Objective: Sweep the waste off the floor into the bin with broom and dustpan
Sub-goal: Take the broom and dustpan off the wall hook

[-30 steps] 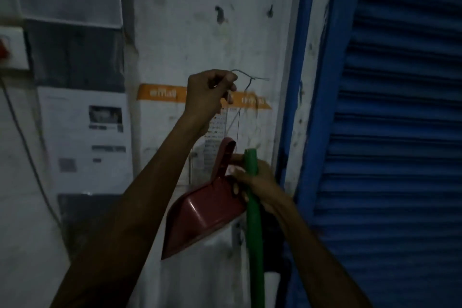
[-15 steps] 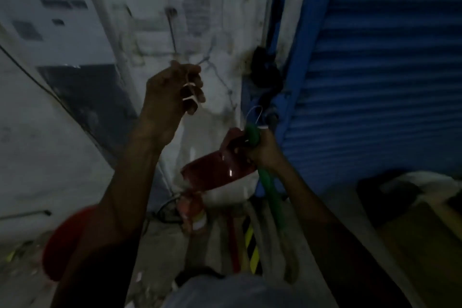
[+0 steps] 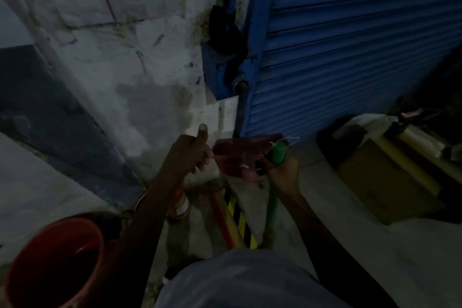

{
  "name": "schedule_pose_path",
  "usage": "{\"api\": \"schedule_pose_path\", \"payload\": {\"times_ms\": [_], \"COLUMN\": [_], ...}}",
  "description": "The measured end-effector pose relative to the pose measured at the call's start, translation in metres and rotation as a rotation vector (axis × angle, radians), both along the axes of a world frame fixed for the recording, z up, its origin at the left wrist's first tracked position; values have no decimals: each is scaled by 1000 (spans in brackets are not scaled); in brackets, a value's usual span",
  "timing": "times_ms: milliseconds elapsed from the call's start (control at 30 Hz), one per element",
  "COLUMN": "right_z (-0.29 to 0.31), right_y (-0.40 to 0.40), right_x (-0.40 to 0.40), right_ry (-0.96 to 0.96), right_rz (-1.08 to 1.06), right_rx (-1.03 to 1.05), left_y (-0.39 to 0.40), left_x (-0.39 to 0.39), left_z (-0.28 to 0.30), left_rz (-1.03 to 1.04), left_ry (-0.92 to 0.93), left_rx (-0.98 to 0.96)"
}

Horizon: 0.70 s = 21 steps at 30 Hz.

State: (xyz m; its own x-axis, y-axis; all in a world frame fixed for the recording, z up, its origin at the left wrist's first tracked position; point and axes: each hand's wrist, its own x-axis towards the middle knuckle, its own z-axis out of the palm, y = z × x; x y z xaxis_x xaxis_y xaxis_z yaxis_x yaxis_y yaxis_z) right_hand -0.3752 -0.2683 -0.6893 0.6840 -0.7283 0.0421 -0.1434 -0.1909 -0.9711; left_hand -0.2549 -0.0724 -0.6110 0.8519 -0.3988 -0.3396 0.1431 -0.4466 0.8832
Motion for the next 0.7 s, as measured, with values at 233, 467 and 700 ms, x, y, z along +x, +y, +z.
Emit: {"api": "schedule_pose_path", "payload": {"times_ms": [233, 467, 700], "right_z": [-14, -14, -25], "right_y": [39, 86, 109], "right_x": [1, 9, -22], "right_ry": [-19, -9, 68], "right_rz": [-234, -371, -543], "right_rx": [-197, -309, -391], "left_y": [-43, -36, -8], "left_x": [-8, 9, 15], "left_z": [-23, -49, -72], "left_rz": [-213, -549, -647], "left_ry": [619, 293, 432], "left_rx": [-92, 87, -4]}}
